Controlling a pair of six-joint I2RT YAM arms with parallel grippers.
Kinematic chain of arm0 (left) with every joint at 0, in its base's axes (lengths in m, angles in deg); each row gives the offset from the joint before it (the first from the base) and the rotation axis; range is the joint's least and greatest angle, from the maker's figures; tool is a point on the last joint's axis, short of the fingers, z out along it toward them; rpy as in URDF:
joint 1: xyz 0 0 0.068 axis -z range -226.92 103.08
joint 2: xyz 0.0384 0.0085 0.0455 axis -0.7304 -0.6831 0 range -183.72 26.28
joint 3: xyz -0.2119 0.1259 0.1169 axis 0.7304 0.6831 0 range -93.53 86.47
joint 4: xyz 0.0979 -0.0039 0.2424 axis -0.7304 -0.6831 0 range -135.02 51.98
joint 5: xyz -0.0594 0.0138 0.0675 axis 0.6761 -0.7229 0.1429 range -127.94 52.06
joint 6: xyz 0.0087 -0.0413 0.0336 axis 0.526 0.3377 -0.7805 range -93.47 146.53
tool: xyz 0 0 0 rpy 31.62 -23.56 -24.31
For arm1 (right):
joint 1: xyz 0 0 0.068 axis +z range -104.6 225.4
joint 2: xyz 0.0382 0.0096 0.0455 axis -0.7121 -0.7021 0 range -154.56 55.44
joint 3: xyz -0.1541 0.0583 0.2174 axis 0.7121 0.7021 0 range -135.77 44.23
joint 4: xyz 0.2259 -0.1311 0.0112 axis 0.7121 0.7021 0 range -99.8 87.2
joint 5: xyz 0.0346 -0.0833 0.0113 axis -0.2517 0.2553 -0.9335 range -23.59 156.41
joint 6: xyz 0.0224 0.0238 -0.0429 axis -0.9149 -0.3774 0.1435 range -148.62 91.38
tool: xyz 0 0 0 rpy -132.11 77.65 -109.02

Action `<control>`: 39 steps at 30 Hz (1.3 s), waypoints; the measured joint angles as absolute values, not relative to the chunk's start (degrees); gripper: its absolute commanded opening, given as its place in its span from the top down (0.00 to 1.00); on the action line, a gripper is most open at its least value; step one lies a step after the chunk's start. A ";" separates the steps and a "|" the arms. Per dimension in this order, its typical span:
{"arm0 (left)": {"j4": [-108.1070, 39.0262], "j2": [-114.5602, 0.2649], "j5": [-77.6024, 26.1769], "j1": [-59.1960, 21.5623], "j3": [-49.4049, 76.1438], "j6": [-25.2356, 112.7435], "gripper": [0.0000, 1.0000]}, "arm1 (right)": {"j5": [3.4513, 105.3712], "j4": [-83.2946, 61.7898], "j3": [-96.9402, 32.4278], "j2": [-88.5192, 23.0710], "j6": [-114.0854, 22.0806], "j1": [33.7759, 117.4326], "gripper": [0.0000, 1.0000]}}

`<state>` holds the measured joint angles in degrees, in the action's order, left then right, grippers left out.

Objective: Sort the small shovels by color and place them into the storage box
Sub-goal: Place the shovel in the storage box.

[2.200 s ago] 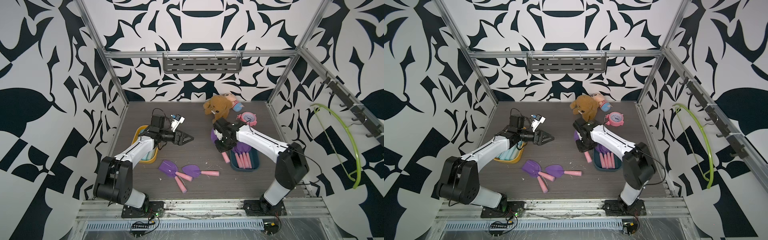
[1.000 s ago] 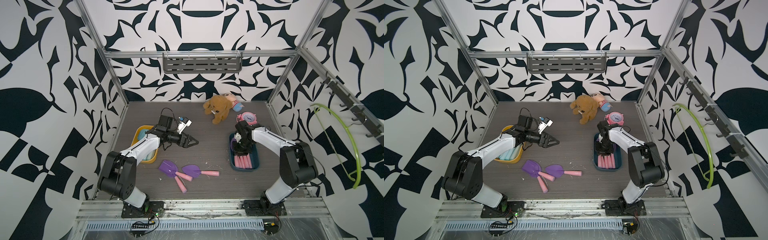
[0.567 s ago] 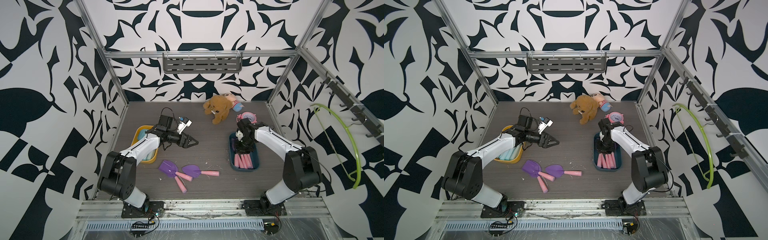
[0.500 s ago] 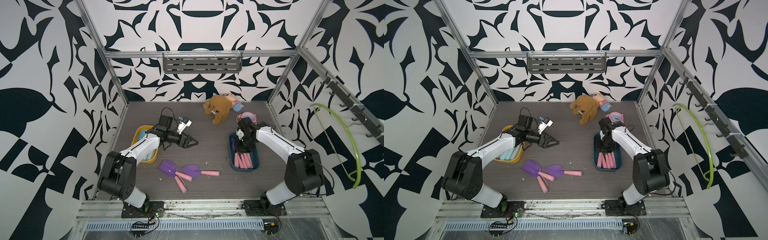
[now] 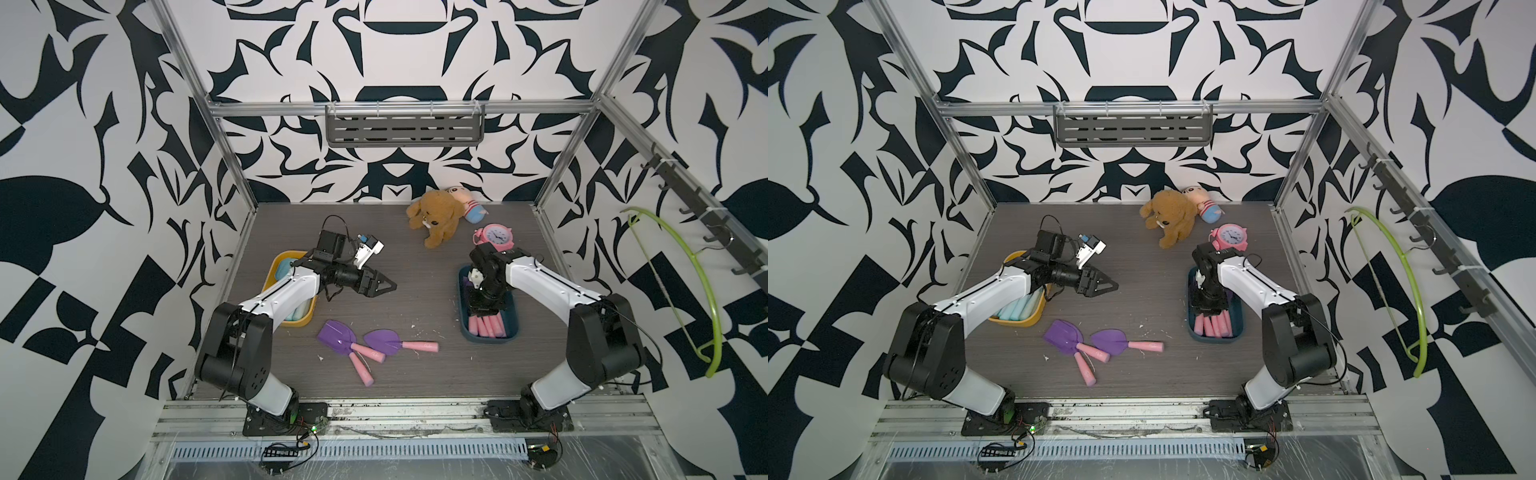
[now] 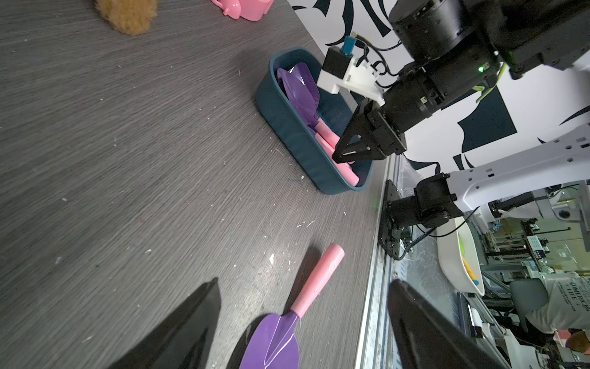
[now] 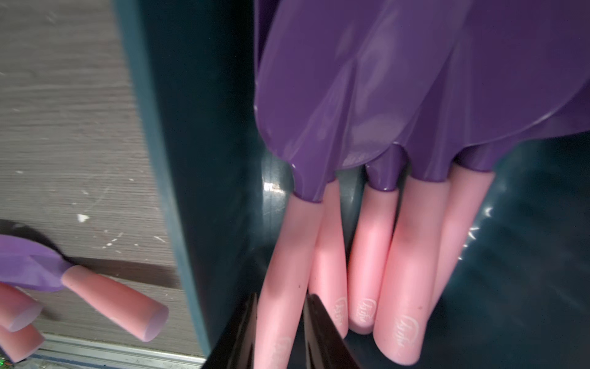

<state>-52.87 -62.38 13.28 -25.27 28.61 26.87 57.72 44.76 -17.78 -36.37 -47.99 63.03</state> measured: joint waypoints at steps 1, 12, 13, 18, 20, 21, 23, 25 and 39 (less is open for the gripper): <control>-52.90 -62.38 13.28 -25.24 28.63 26.83 0.11 | 57.83 44.72 -17.59 -37.05 -47.99 63.07 0.70; -53.31 -62.40 13.30 -25.24 28.61 26.57 0.11 | 64.37 46.49 -17.52 -37.68 -48.06 63.14 0.70; -53.31 -62.40 13.30 -25.24 28.61 26.54 0.11 | 64.85 46.64 -17.54 -37.57 -48.06 63.14 0.70; -53.33 -62.40 13.30 -25.24 28.61 26.50 0.11 | 66.75 47.39 -17.59 -37.51 -48.17 63.14 0.70; -53.36 -62.40 13.30 -25.27 28.59 26.50 0.11 | 67.65 47.61 -17.59 -37.51 -48.23 63.14 0.69; -53.38 -62.38 13.30 -25.24 28.59 26.50 0.11 | 67.93 47.72 -17.59 -37.51 -48.26 63.14 0.69; -53.40 -62.40 13.30 -25.24 28.56 26.48 0.11 | 68.13 47.87 -17.61 -37.51 -48.26 63.14 0.68; -53.49 -62.40 13.30 -25.24 28.54 26.48 0.11 | 68.10 48.06 -17.76 -37.51 -48.26 63.16 0.68; -53.70 -62.38 13.30 -25.24 28.30 26.09 0.11 | 66.16 48.79 -19.99 -34.45 -48.21 63.18 0.68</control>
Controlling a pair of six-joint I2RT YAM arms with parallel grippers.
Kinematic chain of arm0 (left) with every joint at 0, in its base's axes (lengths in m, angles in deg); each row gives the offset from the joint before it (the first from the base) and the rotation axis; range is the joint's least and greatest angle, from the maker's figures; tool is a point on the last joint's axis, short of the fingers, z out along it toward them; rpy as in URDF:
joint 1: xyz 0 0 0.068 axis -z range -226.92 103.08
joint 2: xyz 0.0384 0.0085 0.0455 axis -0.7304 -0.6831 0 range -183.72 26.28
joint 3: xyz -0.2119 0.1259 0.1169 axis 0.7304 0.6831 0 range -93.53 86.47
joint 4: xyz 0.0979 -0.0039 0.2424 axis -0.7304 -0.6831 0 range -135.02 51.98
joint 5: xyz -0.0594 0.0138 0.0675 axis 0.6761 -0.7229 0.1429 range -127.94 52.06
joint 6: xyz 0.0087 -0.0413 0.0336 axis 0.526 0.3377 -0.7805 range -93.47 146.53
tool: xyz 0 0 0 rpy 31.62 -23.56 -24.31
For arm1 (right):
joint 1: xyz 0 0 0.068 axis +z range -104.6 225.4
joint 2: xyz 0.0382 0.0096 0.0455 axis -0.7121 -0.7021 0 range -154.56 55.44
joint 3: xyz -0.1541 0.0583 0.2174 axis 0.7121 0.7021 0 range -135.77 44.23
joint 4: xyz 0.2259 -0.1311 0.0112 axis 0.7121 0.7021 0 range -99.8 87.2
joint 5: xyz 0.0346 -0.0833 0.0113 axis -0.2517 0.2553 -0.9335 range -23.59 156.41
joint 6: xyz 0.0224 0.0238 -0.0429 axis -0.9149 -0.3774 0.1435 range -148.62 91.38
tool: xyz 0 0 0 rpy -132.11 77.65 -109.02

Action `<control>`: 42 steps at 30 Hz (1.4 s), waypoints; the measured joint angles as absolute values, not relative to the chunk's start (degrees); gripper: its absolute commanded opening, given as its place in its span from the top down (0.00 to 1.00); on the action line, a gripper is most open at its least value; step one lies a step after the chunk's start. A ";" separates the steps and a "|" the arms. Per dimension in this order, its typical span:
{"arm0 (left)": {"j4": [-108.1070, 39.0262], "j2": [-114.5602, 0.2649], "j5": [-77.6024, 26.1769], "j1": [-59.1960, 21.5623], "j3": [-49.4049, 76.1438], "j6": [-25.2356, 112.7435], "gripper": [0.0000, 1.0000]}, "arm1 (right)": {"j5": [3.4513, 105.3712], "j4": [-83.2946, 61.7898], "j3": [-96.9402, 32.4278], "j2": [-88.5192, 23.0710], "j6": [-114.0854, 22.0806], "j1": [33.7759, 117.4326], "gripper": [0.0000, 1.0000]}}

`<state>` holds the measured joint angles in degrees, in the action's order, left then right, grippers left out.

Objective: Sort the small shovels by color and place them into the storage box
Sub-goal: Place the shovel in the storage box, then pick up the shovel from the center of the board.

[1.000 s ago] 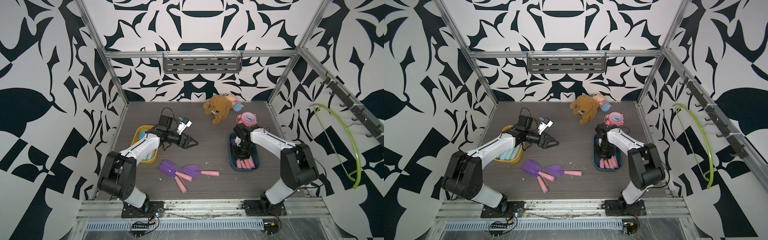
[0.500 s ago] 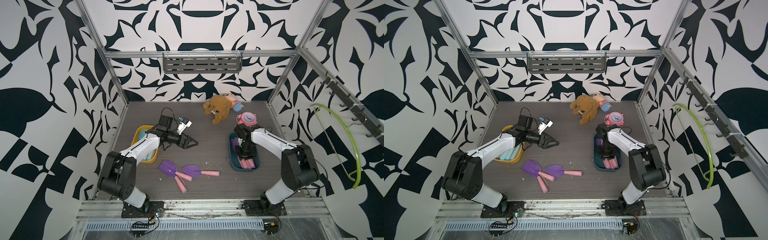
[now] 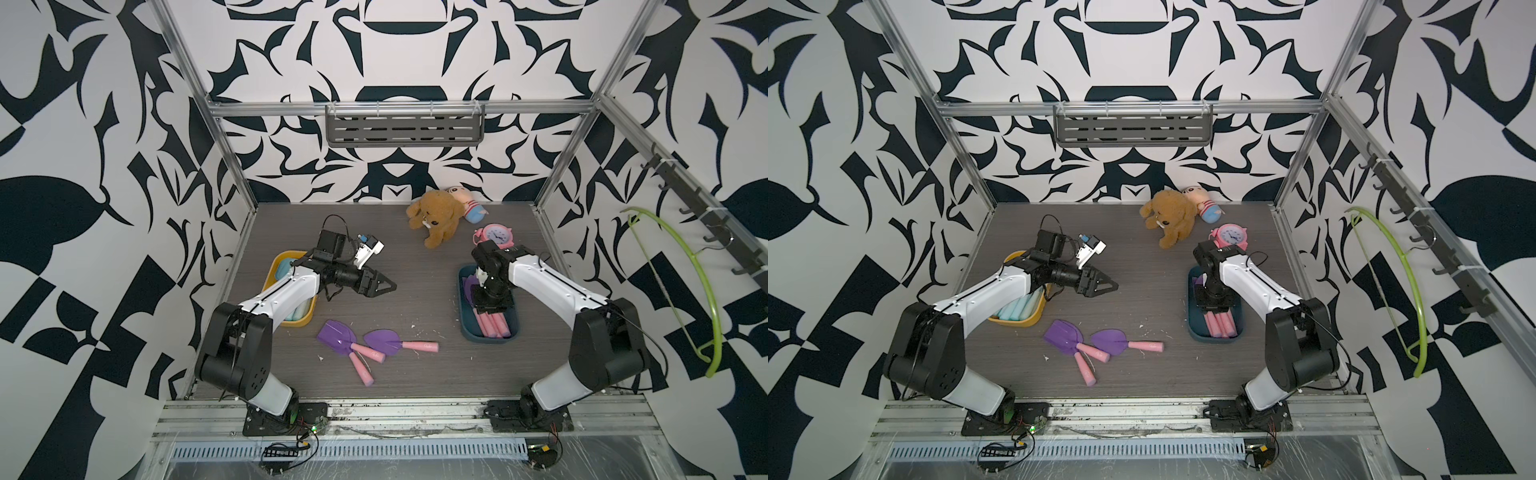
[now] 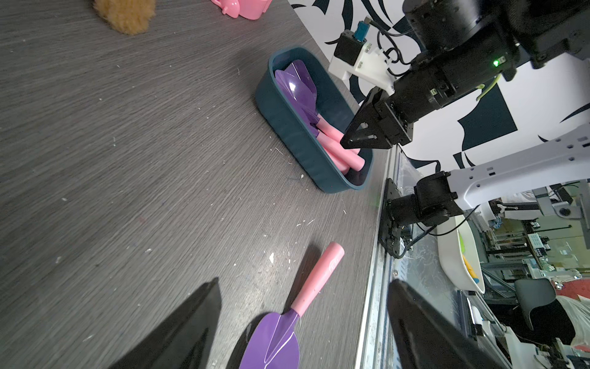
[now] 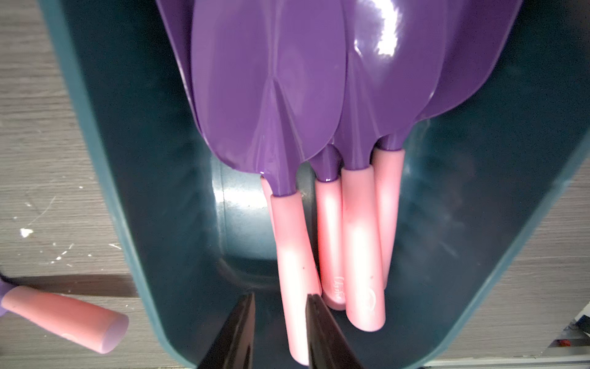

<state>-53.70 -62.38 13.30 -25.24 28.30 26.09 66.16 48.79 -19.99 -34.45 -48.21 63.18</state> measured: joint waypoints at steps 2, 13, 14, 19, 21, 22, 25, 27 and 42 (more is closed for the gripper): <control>-53.70 -62.40 13.30 -25.24 28.30 26.00 0.11 | 66.88 48.70 -19.64 -35.10 -48.28 63.18 0.70; -53.73 -62.38 13.28 -25.27 28.30 25.43 0.11 | 68.37 47.69 -18.05 -37.88 -48.80 63.18 0.85; -53.73 -62.38 13.28 -25.27 28.30 25.43 0.11 | 68.56 47.56 -18.05 -37.88 -48.85 63.16 0.85; -53.75 -62.38 13.28 -25.27 28.30 25.39 0.11 | 68.58 46.21 -17.17 -39.43 -49.00 63.18 0.85; -53.75 -62.38 13.28 -25.27 28.30 25.36 0.11 | 68.58 46.01 -16.87 -40.06 -49.00 63.18 0.85; -53.75 -62.38 13.28 -25.27 28.30 25.34 0.11 | 68.58 45.97 -16.82 -40.24 -49.00 63.18 0.85; -53.75 -62.38 13.28 -25.27 28.30 25.21 0.11 | 68.58 45.84 -16.82 -40.26 -49.02 63.18 0.83; -53.75 -62.38 13.28 -25.27 28.30 25.21 0.11 | 68.58 45.86 -16.82 -40.26 -49.13 63.18 0.79; -55.08 -62.38 12.78 -25.27 28.08 24.34 0.12 | 67.49 49.55 -23.62 -29.22 -49.20 63.55 0.71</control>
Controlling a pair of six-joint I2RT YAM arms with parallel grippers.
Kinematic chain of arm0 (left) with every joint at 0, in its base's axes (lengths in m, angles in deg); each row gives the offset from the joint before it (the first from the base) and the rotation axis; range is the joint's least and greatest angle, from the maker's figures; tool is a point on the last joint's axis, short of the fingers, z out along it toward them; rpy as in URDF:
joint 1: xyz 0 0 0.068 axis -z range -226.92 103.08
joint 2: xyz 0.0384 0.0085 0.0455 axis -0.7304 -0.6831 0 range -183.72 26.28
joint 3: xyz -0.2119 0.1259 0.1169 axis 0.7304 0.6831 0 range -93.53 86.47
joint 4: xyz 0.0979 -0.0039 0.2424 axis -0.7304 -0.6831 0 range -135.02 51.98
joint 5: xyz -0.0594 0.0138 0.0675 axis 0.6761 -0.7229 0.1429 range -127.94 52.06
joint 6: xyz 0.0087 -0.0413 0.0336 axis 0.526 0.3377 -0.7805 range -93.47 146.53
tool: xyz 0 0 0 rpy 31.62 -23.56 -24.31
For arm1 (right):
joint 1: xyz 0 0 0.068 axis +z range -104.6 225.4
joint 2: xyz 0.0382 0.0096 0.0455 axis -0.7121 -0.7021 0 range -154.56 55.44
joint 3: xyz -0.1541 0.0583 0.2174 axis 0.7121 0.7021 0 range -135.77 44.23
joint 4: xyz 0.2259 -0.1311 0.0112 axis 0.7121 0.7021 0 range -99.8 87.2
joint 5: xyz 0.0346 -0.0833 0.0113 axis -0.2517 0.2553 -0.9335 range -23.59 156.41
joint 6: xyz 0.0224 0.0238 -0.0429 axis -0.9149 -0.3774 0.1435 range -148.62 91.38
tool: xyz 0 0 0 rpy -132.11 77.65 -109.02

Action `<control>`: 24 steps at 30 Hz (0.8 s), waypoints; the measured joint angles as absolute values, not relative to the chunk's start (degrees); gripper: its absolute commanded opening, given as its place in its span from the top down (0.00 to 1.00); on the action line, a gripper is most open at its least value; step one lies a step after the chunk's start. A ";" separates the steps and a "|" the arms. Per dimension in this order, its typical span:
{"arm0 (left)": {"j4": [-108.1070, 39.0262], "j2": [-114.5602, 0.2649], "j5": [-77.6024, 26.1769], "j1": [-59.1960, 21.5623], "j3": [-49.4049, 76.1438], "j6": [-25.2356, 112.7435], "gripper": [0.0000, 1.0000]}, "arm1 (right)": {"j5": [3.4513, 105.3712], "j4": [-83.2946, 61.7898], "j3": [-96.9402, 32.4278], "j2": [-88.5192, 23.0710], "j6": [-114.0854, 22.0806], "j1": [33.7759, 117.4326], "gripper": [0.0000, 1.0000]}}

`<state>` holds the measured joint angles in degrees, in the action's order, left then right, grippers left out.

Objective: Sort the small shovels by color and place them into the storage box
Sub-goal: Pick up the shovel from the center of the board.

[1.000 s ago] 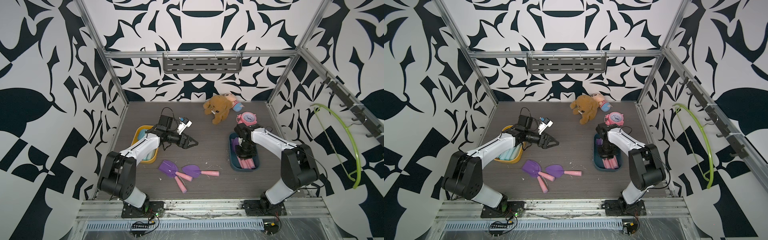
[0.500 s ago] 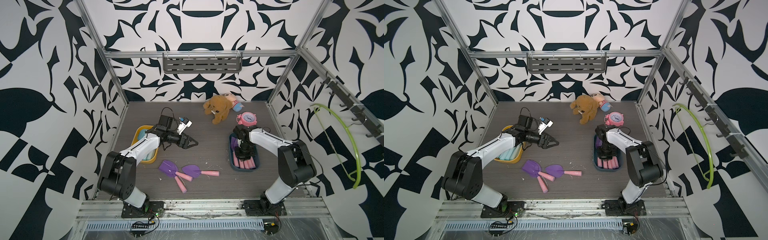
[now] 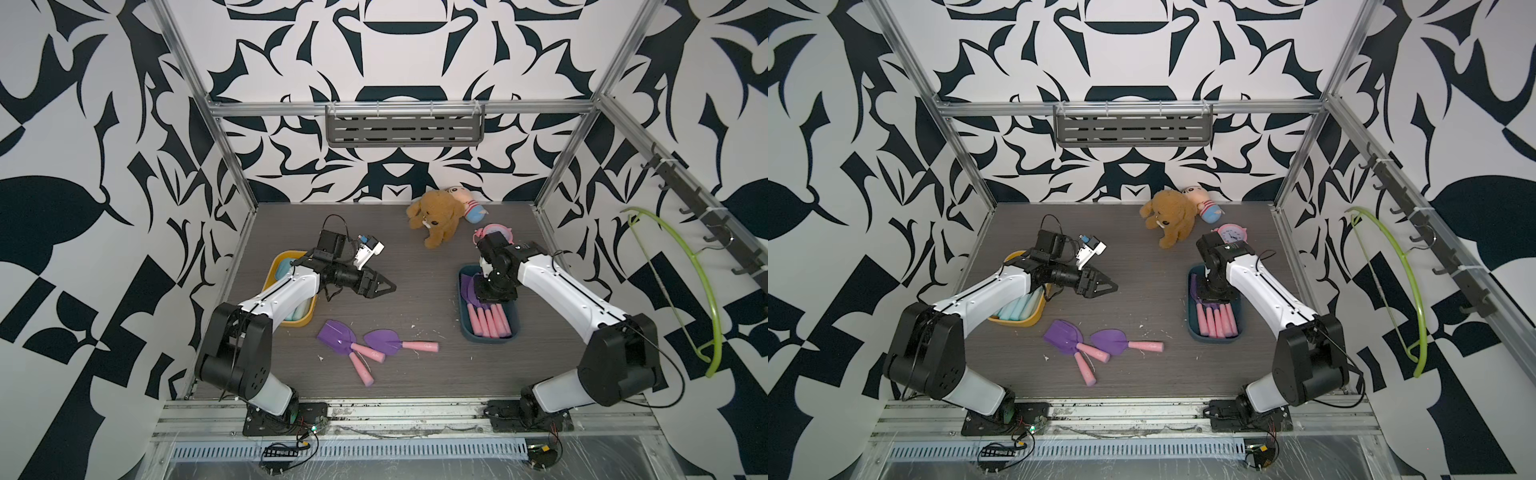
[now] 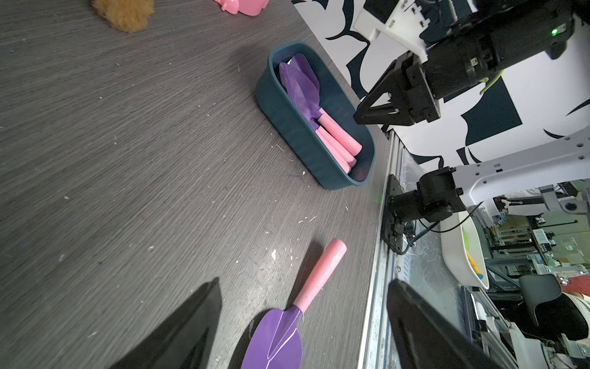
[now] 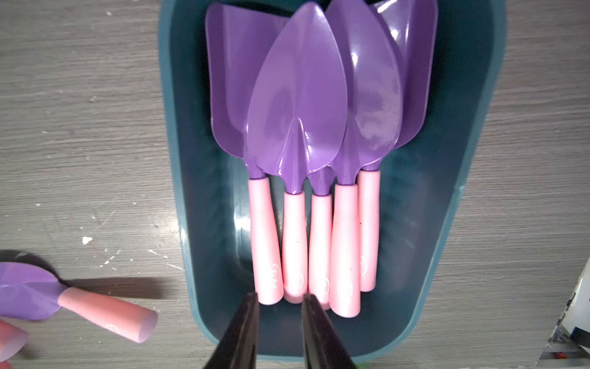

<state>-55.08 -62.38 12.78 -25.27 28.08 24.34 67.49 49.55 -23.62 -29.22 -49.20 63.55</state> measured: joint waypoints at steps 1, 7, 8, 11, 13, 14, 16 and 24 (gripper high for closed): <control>-55.17 -62.38 12.62 -25.24 28.08 24.14 0.12 | 67.51 49.75 -23.64 -29.42 -49.15 63.86 0.71; -59.41 -62.38 11.71 -25.27 25.94 20.08 0.11 | 68.67 50.80 -26.64 -30.23 -47.58 70.26 0.71; -61.55 -62.38 11.51 -25.24 24.76 17.78 0.11 | 68.83 50.75 -27.80 -30.23 -46.99 71.88 0.71; -68.48 -61.77 10.66 -25.29 21.35 10.06 0.11 | 68.50 50.29 -31.29 -30.23 -44.34 77.26 0.71; -73.49 -60.28 9.48 -25.59 20.06 4.29 0.10 | 66.86 49.94 -33.08 -30.23 -41.76 80.62 0.71; -76.24 -59.10 9.04 -25.86 19.80 1.08 0.09 | 65.72 49.90 -33.81 -30.27 -40.32 82.31 0.71; -81.92 -56.48 8.43 -27.10 19.73 -5.52 0.08 | 63.97 49.86 -34.81 -30.60 -37.63 85.30 0.70; -103.39 -47.39 4.97 -35.50 20.50 -30.70 0.07 | 60.13 49.62 -35.10 -35.71 -29.92 93.59 0.69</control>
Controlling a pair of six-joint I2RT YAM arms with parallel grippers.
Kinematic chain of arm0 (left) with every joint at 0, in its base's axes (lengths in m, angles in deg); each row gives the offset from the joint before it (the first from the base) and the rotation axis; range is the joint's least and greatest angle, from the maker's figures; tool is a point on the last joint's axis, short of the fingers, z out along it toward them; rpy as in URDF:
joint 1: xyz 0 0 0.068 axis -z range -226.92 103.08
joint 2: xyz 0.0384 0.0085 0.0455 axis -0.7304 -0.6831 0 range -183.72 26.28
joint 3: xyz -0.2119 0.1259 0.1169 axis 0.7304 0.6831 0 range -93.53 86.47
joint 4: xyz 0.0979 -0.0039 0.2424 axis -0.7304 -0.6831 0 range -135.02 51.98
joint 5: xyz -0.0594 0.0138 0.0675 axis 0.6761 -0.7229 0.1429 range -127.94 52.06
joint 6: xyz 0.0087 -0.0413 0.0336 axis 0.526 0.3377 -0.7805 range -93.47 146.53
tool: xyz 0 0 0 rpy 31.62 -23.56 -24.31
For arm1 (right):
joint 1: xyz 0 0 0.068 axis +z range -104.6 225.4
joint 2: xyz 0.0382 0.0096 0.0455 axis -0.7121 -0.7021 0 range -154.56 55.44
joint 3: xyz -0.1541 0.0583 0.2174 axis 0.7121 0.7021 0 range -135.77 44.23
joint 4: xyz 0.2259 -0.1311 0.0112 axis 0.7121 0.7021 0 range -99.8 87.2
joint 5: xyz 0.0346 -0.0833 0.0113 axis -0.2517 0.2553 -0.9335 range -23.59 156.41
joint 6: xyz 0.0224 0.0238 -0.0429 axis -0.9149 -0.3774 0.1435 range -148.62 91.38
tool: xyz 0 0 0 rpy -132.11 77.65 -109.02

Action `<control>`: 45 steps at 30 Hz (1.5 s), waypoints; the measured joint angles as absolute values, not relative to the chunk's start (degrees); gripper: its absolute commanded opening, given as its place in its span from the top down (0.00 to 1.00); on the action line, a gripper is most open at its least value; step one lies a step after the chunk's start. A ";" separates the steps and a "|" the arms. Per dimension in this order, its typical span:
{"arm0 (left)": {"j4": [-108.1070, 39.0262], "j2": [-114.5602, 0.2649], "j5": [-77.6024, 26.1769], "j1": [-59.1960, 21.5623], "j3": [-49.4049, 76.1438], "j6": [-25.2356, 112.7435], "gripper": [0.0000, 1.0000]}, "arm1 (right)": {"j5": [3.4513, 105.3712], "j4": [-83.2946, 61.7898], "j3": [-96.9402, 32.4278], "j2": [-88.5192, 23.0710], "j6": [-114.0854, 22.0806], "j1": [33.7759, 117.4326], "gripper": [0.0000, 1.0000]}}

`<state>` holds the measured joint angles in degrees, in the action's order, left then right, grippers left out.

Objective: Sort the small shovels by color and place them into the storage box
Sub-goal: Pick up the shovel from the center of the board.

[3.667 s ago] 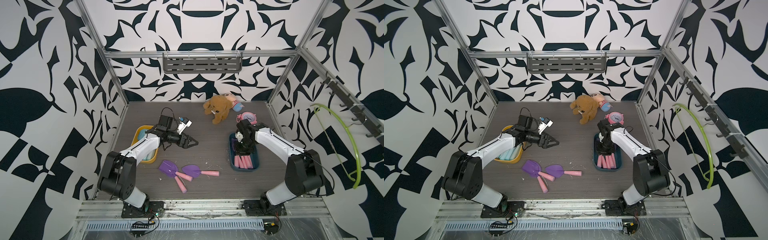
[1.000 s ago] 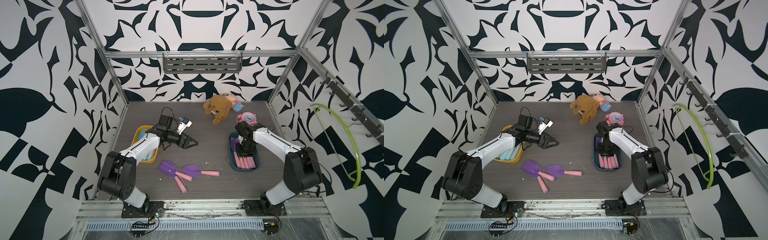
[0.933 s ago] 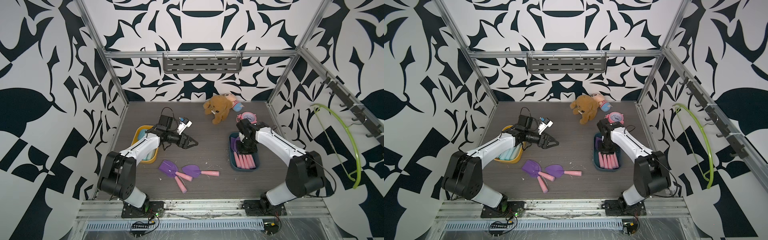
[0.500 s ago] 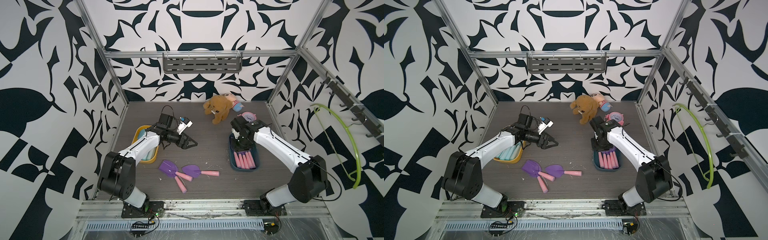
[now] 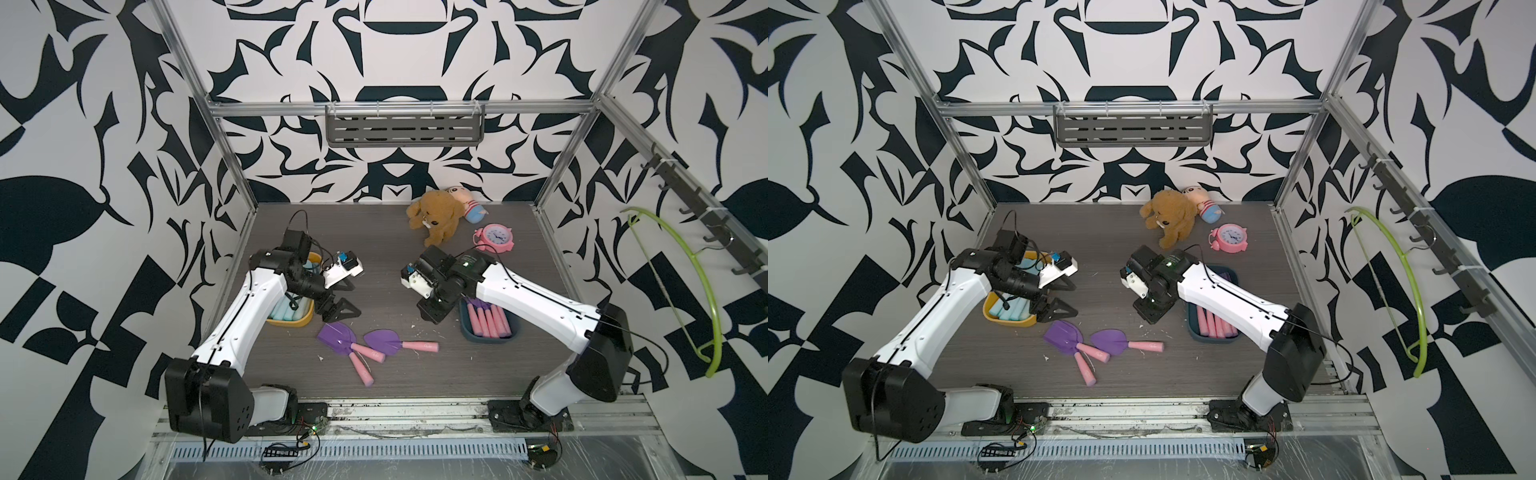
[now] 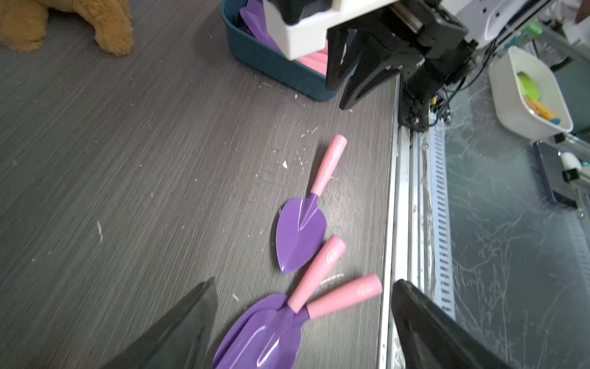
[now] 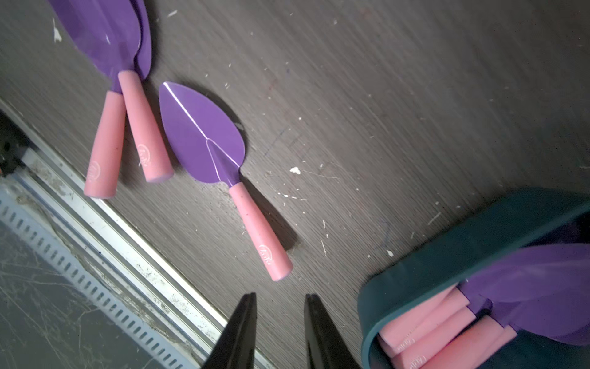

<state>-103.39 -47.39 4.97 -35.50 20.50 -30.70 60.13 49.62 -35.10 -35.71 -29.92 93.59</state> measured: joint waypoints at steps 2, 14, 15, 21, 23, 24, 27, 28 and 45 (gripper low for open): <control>-106.95 -44.81 2.83 -36.83 22.01 -34.70 0.07 | 60.19 49.57 -35.07 -37.31 -28.37 95.33 0.69; -111.60 -39.43 -4.49 -41.72 29.26 -43.20 0.09 | 65.18 48.96 -34.94 -49.18 -21.33 104.89 0.66; -111.60 -39.43 -4.49 -41.79 29.26 -43.40 0.09 | 65.55 48.74 -34.94 -50.14 -20.96 105.04 0.66; -111.58 -39.43 -4.32 -41.81 29.26 -43.79 0.10 | 66.99 47.47 -35.18 -53.72 -19.32 105.00 0.66; -111.58 -39.45 -4.27 -41.81 29.26 -43.81 0.10 | 67.21 46.99 -35.31 -54.64 -19.01 105.00 0.66; -111.58 -39.45 -4.23 -41.81 29.26 -43.83 0.10 | 67.30 46.84 -35.34 -55.04 -18.88 105.00 0.66; -111.58 -39.45 -3.81 -41.88 29.26 -43.83 0.10 | 67.51 46.45 -35.34 -55.91 -18.27 105.00 0.66; -111.58 -39.45 -3.64 -41.94 29.26 -43.83 0.10 | 67.54 46.27 -35.34 -56.04 -18.07 105.00 0.66; -111.54 -40.20 -1.71 -42.40 29.26 -43.79 0.11 | 67.51 44.20 -35.79 -59.73 -17.35 105.00 0.84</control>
<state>-111.54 -40.20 -1.71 -42.40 29.26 -43.79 67.51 44.20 -35.79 -59.73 -17.35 105.00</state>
